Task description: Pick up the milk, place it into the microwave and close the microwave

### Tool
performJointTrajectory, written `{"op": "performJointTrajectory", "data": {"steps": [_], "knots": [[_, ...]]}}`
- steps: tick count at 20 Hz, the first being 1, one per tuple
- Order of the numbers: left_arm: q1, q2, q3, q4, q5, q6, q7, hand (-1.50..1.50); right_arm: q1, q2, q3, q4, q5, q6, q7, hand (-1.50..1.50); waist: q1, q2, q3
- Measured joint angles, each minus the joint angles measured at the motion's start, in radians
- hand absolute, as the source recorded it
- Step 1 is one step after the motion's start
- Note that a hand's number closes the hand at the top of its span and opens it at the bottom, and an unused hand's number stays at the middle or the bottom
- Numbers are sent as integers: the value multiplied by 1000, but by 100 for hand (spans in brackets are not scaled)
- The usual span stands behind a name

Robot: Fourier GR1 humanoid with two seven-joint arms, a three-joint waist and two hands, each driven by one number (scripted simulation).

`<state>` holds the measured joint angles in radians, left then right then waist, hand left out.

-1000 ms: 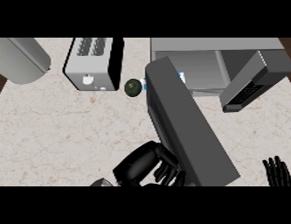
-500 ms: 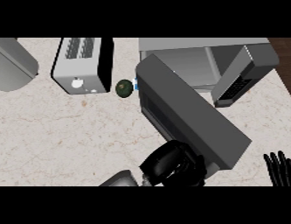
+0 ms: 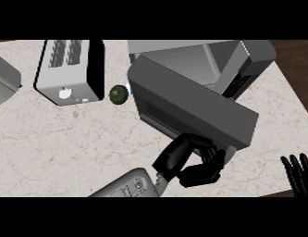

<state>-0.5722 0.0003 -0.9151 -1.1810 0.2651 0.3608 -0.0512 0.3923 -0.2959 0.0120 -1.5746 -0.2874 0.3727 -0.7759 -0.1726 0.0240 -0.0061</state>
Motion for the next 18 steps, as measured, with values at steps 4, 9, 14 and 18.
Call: {"op": "performJointTrajectory", "data": {"steps": [4, 9, 14, 18], "knots": [[-51, 3, 23, 54, 67, 71, -47, -150, 5, -23, 11, -57, -30, 15, 30, -150, -30, 8, 0], [-122, 1, 68, 116, 143, 148, -94, 150, 19, -54, 25, -116, -65, 37, 67, -150, -62, 18, 0], [-184, 0, 114, 167, 233, 175, -137, 150, 27, -81, 42, -170, -96, 61, 99, -150, -100, 31, -1], [-229, 0, 148, 215, 291, 180, -178, 150, 33, -95, 50, -205, -123, 72, 120, -150, -125, 40, 0]]}}
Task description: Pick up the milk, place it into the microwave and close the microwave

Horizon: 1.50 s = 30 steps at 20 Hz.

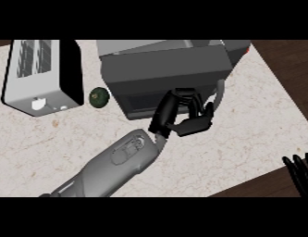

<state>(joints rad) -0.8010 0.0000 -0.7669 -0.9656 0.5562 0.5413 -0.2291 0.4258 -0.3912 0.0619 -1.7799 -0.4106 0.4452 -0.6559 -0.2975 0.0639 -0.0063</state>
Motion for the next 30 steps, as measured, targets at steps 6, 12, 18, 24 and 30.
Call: {"op": "performJointTrajectory", "data": {"steps": [6, 12, 18, 24, 30], "knots": [[-77, 0, 50, 83, 67, -9, -45, 150, 11, -20, 2, -48, -37, 12, 25, -150, -32, 11, 1], [-88, 2, 57, 110, 114, -5, -100, 150, 14, -41, -2, -90, -75, 26, 45, -150, -47, 10, 2], [-89, 3, 52, 120, 149, 4, -147, 150, 19, -61, -2, -125, -107, 42, 66, -150, -57, 10, 3], [-94, 3, 46, 137, 176, 13, -181, 150, 21, -87, -18, -160, -124, 51, 76, -150, -70, 9, 4], [-102, 1, 42, 151, 201, 17, -211, 150, 27, -101, -29, -186, -163, 61, 87, -150, -77, 12, 5]]}}
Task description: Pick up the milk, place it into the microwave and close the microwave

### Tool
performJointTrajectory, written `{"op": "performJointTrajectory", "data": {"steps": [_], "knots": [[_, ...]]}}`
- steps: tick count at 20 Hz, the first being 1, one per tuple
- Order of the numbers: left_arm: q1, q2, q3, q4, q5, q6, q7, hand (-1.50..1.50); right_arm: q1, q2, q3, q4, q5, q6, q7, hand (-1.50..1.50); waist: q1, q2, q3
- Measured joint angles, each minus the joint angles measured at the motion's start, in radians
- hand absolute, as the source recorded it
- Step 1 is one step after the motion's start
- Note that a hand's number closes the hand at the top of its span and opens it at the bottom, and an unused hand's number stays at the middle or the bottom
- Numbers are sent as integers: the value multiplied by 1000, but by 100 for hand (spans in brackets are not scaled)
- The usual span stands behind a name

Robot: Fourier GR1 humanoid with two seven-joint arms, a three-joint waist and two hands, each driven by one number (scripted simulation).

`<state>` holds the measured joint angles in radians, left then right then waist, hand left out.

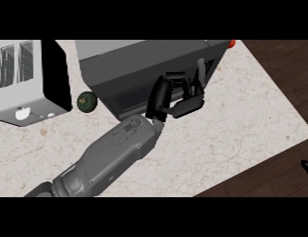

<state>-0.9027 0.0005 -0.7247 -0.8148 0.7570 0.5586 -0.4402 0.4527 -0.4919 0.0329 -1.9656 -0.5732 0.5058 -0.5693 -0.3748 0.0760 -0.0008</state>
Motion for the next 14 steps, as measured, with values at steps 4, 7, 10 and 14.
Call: {"op": "performJointTrajectory", "data": {"steps": [4, 7, 10, 14], "knots": [[-4, -1, -6, 7, 12, 3, -21, 150, 9, -6, 3, -12, -29, 10, 11, -150, -2, 2, 1], [-6, -1, -9, 13, 22, 5, -35, 150, 18, -15, 3, -23, -47, 17, 21, -150, -5, 2, 1], [-10, -1, -12, 20, 33, 6, -44, 150, 27, -27, 0, -34, -60, 25, 29, -150, -10, 2, 1], [-11, -1, -14, 29, 47, 8, -59, 150, 43, -38, -4, -49, -75, 34, 38, -150, -17, 0, 1]]}}
